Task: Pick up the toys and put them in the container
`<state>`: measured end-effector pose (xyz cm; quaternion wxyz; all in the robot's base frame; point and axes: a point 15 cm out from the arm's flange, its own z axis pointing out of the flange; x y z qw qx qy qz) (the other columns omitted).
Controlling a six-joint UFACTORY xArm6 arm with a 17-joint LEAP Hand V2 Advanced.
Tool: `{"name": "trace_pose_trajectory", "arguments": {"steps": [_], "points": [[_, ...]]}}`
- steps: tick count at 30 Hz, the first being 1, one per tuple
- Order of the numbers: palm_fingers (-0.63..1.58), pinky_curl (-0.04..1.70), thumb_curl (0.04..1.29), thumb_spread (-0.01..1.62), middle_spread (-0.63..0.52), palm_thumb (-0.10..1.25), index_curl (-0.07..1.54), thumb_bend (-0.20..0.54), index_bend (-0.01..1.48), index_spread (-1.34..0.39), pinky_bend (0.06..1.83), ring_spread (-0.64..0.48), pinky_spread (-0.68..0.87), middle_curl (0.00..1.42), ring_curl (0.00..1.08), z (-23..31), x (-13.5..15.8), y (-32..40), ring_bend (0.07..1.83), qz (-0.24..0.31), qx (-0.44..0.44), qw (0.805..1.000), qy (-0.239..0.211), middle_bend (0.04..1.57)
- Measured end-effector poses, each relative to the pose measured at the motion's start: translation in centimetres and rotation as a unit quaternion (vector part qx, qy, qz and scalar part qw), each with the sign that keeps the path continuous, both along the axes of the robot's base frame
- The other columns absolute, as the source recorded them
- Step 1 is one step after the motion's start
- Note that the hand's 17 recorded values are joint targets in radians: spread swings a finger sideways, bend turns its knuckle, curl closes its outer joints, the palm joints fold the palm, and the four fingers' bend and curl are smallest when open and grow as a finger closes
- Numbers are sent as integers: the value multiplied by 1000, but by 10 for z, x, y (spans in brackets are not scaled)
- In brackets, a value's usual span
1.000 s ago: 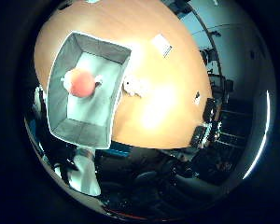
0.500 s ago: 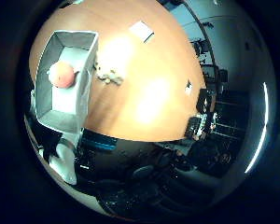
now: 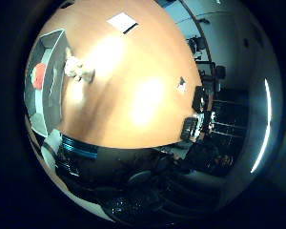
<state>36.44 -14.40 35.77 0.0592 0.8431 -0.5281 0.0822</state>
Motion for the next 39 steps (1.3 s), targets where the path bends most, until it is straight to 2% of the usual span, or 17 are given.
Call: {"name": "trace_pose_trajectory", "arguments": {"steps": [3, 6, 18, 20, 26, 39], "points": [[198, 310, 303, 1036, -46, 678, 291, -19, 162, -425, 322, 134, 361, 324, 245, -38, 5, -2, 294, 5, 1, 1000, -4, 197], [208, 308, 303, 1036, -52, 683, 288, -23, 163, -431, 316, 120, 351, 330, 245, -50, 13, -4, 289, 10, -2, 1000, -14, 201], [217, 304, 311, 1022, -59, 708, 283, -22, 164, -429, 308, 114, 347, 335, 245, -111, 32, 1, 281, 21, 14, 999, 35, 196], [237, 299, 312, 1022, -66, 709, 276, -23, 152, -427, 291, 82, 347, 340, 251, -120, 34, 2, 308, 22, 17, 999, 45, 211], [270, 304, 314, 1028, -107, 712, 249, -23, 148, -426, 321, -33, 346, 359, 277, -143, 49, -7, 397, 44, -7, 997, 58, 262], [268, 296, 319, 1015, -114, 713, 263, -24, 158, -427, 334, -49, 345, 367, 268, -169, 67, -6, 398, 65, -15, 995, 73, 287]]}}
